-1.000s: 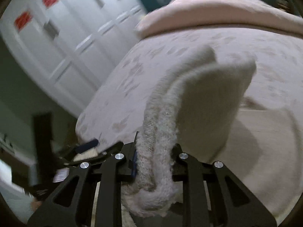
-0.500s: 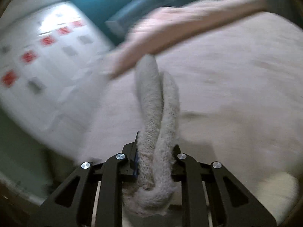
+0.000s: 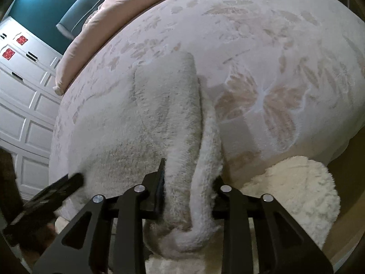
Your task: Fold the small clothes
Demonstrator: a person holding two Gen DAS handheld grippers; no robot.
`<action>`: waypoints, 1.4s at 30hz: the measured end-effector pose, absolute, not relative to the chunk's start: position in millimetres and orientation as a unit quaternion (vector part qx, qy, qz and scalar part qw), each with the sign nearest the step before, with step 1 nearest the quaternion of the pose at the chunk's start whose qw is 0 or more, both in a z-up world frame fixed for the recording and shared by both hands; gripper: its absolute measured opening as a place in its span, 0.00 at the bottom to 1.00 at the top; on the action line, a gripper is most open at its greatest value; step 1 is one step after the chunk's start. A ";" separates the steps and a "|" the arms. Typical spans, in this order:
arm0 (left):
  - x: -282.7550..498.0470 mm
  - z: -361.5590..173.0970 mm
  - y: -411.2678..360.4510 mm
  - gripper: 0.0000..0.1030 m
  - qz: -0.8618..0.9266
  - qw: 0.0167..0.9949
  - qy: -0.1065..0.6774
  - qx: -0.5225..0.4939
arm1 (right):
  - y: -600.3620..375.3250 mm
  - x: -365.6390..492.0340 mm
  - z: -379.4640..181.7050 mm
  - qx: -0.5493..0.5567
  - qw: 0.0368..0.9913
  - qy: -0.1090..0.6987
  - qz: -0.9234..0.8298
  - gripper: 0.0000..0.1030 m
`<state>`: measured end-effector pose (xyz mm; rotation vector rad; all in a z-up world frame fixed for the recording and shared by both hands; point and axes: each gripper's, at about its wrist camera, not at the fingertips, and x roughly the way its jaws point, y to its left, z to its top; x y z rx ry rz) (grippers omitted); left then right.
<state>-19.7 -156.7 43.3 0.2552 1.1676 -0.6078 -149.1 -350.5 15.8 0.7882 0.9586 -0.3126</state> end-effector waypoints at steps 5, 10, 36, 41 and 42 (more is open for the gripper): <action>-16.0 32.4 -149.1 0.79 -0.263 0.785 0.547 0.127 | -343.2 -175.2 44.6 0.345 0.821 0.412 -0.192 0.33; -13.0 48.1 -123.2 0.79 -0.257 0.788 0.552 0.093 | -312.7 -146.6 87.8 0.303 0.861 0.387 -0.131 0.32; -9.2 59.5 -95.4 0.78 -0.199 0.814 0.532 0.118 | -282.6 -97.0 60.6 0.282 0.841 0.451 -0.099 0.40; -13.7 59.3 -111.4 0.78 -0.209 0.811 0.531 0.126 | -333.4 -124.4 58.1 0.293 0.827 0.443 -0.184 0.52; -14.6 59.3 -115.3 0.78 -0.211 0.811 0.531 0.127 | -342.1 -126.7 52.8 0.297 0.821 0.446 -0.197 0.52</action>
